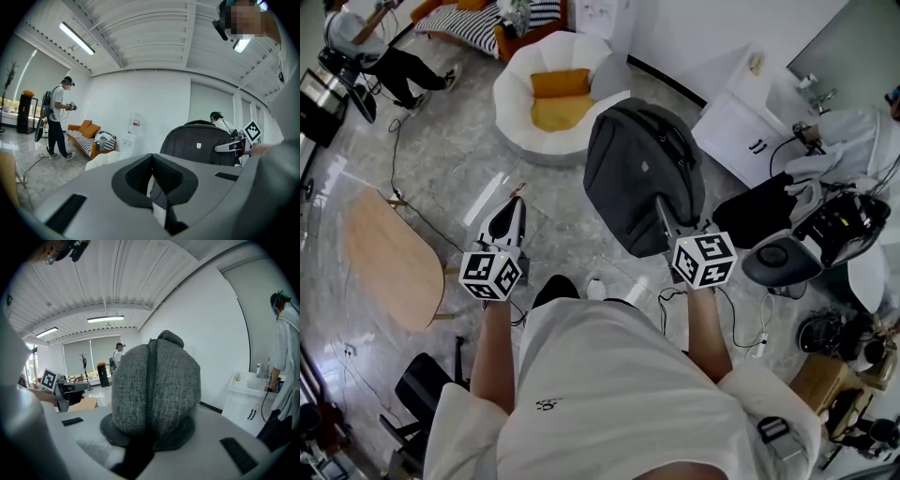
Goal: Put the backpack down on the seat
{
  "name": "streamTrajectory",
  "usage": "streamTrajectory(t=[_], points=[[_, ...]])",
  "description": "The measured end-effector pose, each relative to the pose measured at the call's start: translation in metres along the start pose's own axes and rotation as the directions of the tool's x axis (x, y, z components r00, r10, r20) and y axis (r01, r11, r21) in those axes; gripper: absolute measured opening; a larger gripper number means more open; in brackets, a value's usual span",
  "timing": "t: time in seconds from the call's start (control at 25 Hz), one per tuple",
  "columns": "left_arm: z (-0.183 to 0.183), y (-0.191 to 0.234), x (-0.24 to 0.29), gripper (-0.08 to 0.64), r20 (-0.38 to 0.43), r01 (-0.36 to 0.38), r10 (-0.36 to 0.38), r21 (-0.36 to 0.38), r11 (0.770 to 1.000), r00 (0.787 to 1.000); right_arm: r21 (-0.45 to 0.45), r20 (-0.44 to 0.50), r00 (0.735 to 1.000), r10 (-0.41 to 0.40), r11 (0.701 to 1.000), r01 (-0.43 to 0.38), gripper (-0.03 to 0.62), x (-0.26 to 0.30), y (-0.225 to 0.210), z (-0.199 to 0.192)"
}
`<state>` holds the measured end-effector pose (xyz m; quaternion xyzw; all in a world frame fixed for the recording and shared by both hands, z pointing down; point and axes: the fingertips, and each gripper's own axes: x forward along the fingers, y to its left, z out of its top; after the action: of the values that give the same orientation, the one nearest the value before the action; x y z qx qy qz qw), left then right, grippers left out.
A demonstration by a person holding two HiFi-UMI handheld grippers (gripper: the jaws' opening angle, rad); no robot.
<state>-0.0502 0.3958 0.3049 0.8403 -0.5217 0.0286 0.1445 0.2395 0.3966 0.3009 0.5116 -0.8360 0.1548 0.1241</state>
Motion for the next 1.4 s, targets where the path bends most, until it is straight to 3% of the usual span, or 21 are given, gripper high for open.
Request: streamTrajectory(t=[0.72,1.4], points=[[0.003,0.015,0.047,0.017,-0.019,-0.001,0.001,-0.011,1.000,1.000,0.001,-0.024,0.999,0.030,1.000,-0.030,0.071,0.039,-0.021,0.010],[0.023,0.089,0.141,0.017,-0.053,0.062,-0.062,-0.016,0.998,0.997,0.008,-0.018,1.000,0.009,1.000,-0.008,0.071,0.142,-0.032,0.044]])
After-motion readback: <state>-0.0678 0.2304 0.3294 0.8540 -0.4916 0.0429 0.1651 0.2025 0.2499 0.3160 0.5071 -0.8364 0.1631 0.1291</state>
